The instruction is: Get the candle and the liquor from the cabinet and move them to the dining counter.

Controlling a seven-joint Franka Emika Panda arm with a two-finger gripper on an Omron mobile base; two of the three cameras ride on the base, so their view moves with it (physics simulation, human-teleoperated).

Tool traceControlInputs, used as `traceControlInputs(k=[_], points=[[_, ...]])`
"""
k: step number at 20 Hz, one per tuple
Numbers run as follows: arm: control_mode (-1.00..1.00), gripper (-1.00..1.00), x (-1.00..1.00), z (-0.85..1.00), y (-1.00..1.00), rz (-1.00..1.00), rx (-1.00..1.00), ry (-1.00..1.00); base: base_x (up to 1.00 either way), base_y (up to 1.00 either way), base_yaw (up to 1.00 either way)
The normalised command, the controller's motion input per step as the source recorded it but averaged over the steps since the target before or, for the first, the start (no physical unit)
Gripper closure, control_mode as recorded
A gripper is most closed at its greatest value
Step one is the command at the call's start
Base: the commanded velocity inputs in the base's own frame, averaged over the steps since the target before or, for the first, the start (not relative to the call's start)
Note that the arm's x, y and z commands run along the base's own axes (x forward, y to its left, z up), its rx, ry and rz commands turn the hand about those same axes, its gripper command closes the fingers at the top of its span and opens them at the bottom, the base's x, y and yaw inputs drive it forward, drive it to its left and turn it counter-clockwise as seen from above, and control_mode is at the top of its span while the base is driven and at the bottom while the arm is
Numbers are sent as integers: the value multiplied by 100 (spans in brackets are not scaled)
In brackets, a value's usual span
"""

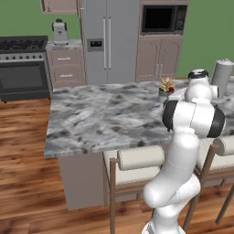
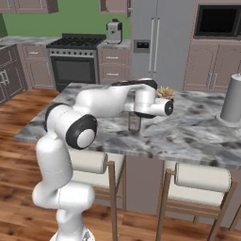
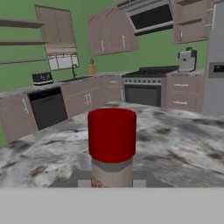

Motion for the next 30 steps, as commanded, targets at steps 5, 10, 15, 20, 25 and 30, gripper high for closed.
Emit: traceControlInputs(k=[5, 10, 15, 20, 25, 30], points=[[-100, 100, 35, -43, -8, 4, 0, 0, 0, 0, 0], [-100, 100, 31, -33, -7, 4, 0, 0, 0, 0, 0], [-100, 100, 18, -29, 0, 1, 0, 0, 0, 0, 0], [-100, 100, 16, -34, 0, 0, 0, 0, 0, 0, 0], [-100, 100, 13, -34, 0, 0, 0, 0, 0, 0, 0], [-100, 100, 8, -25, 0, 0, 0, 0, 0, 0, 0]])
